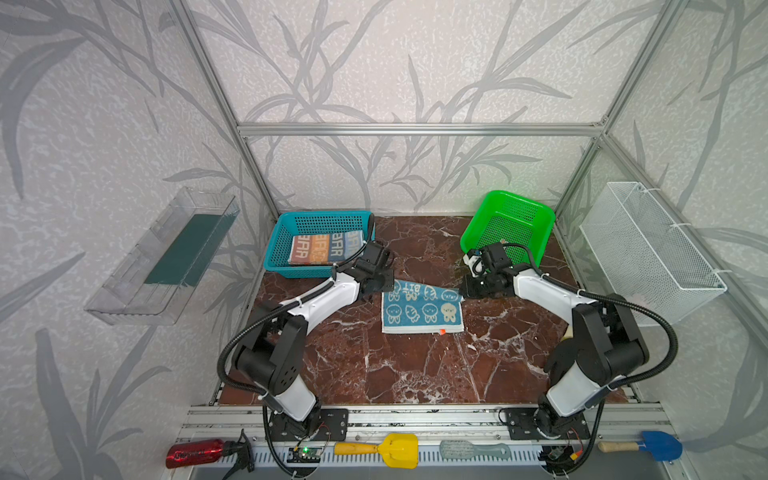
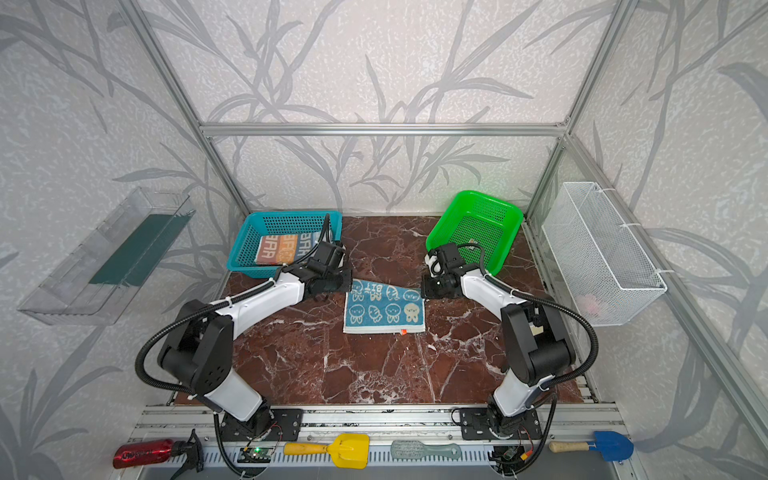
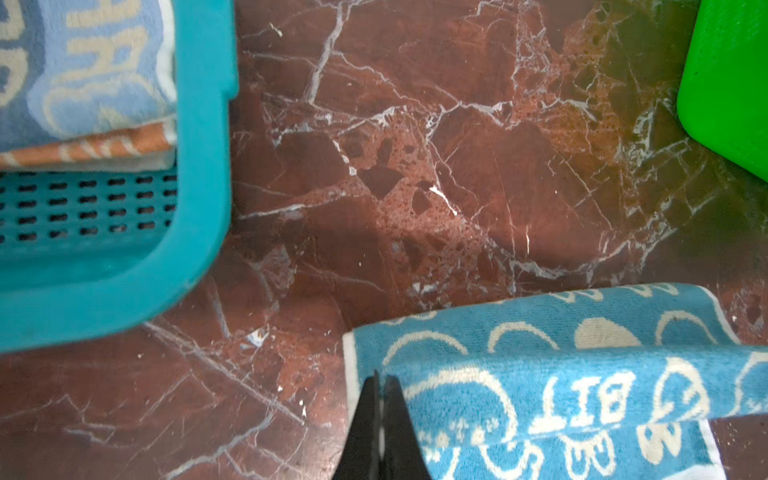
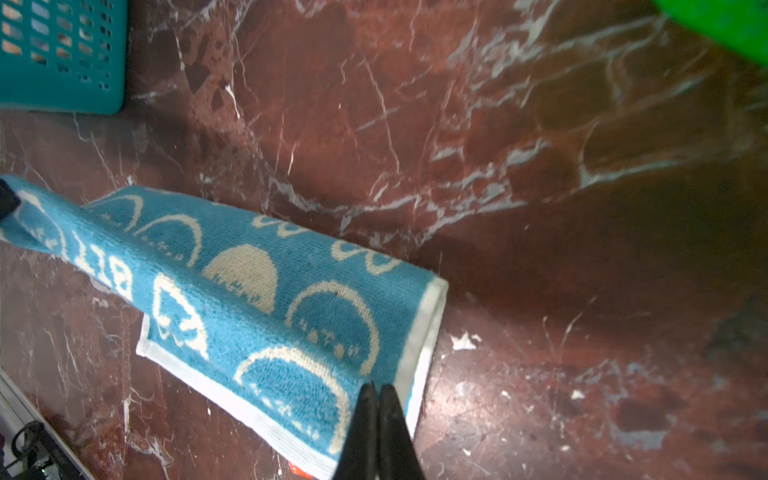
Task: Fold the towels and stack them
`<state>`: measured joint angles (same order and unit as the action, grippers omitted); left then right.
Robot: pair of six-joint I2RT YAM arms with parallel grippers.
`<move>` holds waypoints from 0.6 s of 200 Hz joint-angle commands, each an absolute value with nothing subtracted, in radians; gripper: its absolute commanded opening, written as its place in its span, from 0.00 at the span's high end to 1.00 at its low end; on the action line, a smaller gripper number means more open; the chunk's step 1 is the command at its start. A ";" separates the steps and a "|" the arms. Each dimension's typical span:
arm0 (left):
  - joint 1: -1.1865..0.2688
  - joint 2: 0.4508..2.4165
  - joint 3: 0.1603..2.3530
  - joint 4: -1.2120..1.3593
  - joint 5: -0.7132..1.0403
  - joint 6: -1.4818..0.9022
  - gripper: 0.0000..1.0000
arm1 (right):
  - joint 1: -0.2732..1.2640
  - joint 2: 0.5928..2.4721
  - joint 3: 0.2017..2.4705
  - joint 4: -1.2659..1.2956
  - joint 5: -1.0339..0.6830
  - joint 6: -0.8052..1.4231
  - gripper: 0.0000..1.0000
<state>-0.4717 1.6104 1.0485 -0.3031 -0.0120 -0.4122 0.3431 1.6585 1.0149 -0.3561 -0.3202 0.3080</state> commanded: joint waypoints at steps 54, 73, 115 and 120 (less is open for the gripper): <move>-0.546 1.598 0.842 -0.218 -0.015 -0.512 1.00 | 0.352 1.674 0.913 -0.308 -0.305 0.356 1.00; -0.546 1.607 0.831 -0.204 -0.019 -0.513 1.00 | 0.354 1.665 0.927 -0.322 -0.306 0.357 1.00; -0.544 1.642 0.914 -0.244 -0.072 -0.494 1.00 | 0.354 1.621 0.970 -0.377 -0.287 0.335 1.00; -0.542 1.651 0.927 -0.255 -0.079 -0.493 1.00 | 0.354 1.625 0.973 -0.378 -0.288 0.335 1.00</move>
<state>-0.5499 1.6260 0.8639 -0.2203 -0.0051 -0.4931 0.3576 1.6653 0.9333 -0.3336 -0.3191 0.3462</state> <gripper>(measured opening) 0.048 0.048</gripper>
